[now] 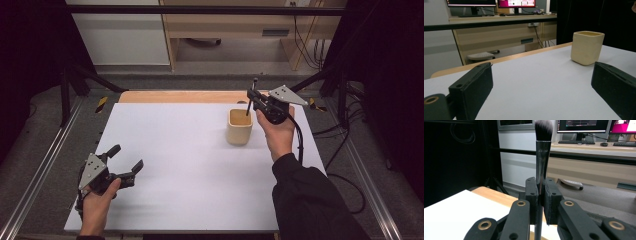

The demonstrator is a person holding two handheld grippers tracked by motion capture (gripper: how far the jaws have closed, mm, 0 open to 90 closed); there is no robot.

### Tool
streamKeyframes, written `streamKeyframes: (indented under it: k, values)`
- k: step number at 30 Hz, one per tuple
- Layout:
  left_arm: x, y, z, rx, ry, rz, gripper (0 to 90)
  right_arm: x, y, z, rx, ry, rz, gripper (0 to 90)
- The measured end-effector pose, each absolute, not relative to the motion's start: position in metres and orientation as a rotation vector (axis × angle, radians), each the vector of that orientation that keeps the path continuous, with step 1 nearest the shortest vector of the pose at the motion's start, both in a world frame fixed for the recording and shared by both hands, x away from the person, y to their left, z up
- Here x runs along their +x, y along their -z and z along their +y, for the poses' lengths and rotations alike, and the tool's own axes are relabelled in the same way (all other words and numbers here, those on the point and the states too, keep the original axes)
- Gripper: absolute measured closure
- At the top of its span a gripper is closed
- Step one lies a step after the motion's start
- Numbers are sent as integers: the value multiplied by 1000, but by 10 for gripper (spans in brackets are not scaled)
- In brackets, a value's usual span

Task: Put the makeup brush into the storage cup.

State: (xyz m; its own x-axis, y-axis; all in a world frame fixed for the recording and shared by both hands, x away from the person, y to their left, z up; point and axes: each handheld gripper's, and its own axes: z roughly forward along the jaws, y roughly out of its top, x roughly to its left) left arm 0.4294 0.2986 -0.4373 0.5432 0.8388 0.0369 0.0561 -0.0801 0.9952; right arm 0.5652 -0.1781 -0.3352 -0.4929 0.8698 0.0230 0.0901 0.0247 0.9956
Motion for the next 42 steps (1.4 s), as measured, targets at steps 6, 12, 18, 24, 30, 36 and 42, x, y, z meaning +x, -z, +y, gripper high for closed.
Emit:
streamKeyframes:
  k: [6, 12, 18, 24, 30, 36, 42]
  values:
    - [429, 437, 301, 1519, -779, 793, 37, 567, 338, -176, 992, -1532, 1664, 835]
    - [429, 437, 301, 1519, -779, 792, 37, 570, 342, -174, 987, -1522, 1674, 835]
    - [429, 437, 300, 1515, -780, 788, 37, 571, 343, -173, 989, -1522, 1675, 835]
    - [428, 437, 301, 1508, -781, 787, 37, 572, 344, -172, 993, -1517, 1682, 835]
    - [428, 437, 302, 1503, -781, 789, 37, 573, 346, -171, 993, -1516, 1685, 835]
    - [428, 437, 302, 1503, -779, 786, 38, 573, 351, -168, 995, -1509, 1700, 835]
    - [428, 437, 304, 1495, -777, 784, 37, 574, 355, -166, 993, -1500, 1713, 835]
